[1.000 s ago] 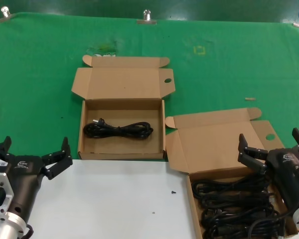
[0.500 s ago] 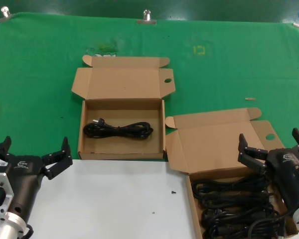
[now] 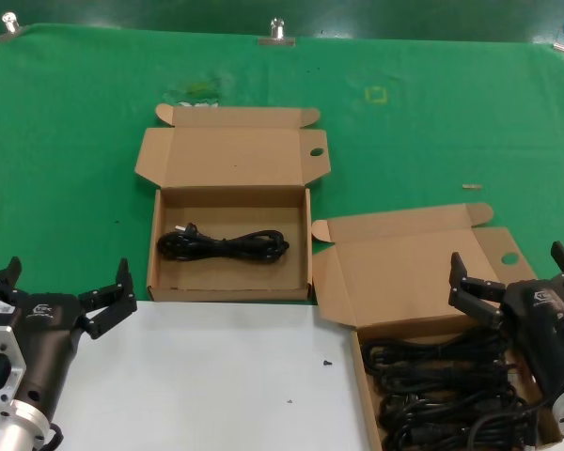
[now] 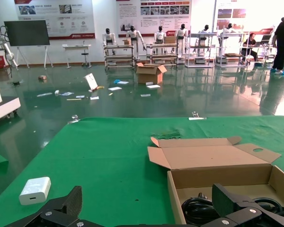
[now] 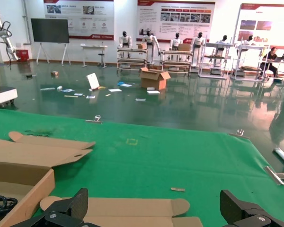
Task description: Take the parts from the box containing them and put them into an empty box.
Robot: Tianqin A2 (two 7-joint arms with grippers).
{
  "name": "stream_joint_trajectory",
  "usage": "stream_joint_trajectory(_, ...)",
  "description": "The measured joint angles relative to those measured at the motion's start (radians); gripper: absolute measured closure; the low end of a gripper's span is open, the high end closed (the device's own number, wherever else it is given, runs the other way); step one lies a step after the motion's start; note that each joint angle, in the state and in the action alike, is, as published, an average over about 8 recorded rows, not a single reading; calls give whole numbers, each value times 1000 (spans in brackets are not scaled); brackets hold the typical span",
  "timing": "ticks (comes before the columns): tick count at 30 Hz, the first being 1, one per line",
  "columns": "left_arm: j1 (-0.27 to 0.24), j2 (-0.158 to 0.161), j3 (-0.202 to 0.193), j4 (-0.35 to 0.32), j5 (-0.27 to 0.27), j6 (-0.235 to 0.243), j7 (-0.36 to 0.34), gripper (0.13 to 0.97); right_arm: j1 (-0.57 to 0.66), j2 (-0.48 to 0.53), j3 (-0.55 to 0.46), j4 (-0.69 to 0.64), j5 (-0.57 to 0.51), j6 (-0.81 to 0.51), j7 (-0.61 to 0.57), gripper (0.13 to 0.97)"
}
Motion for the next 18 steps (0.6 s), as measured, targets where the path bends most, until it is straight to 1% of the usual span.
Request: stream_joint_trajectory(18,0,0,0,0,0,0,0,132,0,0,0,0,0,0,0,129)
